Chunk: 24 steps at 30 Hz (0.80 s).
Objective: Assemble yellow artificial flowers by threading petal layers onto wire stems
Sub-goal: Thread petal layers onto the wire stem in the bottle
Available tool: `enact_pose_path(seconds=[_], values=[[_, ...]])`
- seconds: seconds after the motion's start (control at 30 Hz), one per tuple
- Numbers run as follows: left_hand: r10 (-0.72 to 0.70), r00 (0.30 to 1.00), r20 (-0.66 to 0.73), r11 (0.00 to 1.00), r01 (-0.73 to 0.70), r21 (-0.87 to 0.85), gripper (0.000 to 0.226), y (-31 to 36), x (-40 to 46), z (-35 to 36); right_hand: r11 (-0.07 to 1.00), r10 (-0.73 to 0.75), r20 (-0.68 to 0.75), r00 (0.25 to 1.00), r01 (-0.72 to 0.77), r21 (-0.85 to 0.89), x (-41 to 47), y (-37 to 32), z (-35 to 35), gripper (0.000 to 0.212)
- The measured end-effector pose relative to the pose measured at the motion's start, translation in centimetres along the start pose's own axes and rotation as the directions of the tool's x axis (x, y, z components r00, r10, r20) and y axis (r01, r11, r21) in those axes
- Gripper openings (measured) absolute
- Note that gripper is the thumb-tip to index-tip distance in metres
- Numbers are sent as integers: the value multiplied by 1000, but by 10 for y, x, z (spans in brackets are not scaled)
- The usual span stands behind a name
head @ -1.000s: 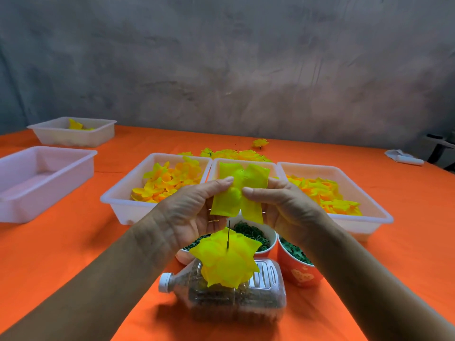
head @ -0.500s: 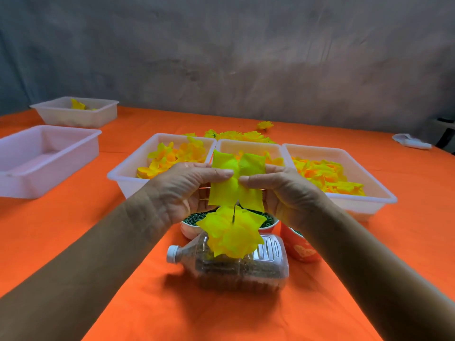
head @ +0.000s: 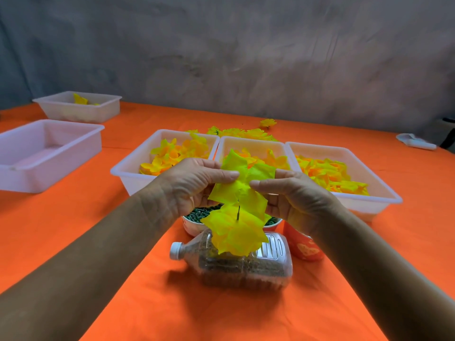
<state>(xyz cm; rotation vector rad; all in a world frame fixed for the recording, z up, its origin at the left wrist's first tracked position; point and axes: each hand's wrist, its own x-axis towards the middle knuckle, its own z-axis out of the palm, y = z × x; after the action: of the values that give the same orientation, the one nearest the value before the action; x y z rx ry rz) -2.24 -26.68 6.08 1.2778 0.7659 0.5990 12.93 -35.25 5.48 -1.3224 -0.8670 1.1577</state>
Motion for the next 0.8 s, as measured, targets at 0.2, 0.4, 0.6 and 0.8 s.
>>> enact_pose_path(seconds=[0.2,0.4,0.6,0.8], values=[[14,1000,-14,995,-13,99,67,1,-4,2,1000,-30,-32,999,30,8,-2,0,5,51],[-7,999,-39,995,11,98,85,2,-7,2,999,-37,-57,998,37,0,-3,3,8,44],[-64,998,-14,993,65,98,59,4,-3,3,1000,1,-58,998,0,7,0,5,9,63],[-82,996,-16,990,83,114,45,5,1,6,999,36,-48,998,-35,39,2,8,7,51]])
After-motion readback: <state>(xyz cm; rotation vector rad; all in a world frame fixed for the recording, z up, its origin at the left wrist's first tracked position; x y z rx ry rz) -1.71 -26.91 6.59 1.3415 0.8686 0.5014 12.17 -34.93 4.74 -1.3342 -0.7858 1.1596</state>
